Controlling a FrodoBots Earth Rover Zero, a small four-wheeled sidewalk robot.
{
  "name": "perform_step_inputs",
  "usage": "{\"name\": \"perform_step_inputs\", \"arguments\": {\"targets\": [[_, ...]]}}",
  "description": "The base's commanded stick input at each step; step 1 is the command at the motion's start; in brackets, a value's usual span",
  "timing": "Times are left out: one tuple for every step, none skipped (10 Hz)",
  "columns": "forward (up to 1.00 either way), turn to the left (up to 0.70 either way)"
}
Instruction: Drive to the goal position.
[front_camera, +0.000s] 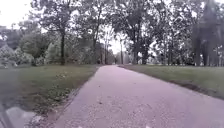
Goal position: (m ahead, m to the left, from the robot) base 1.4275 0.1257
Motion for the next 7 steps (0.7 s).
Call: {"name": "perform_step_inputs", "arguments": {"targets": [[0.70,0.00],[0.70,0.00],[0.70,0.00],[0.70,0.00],[0.70,0.00],[0.70,0.00],[0.70,0.00]]}}
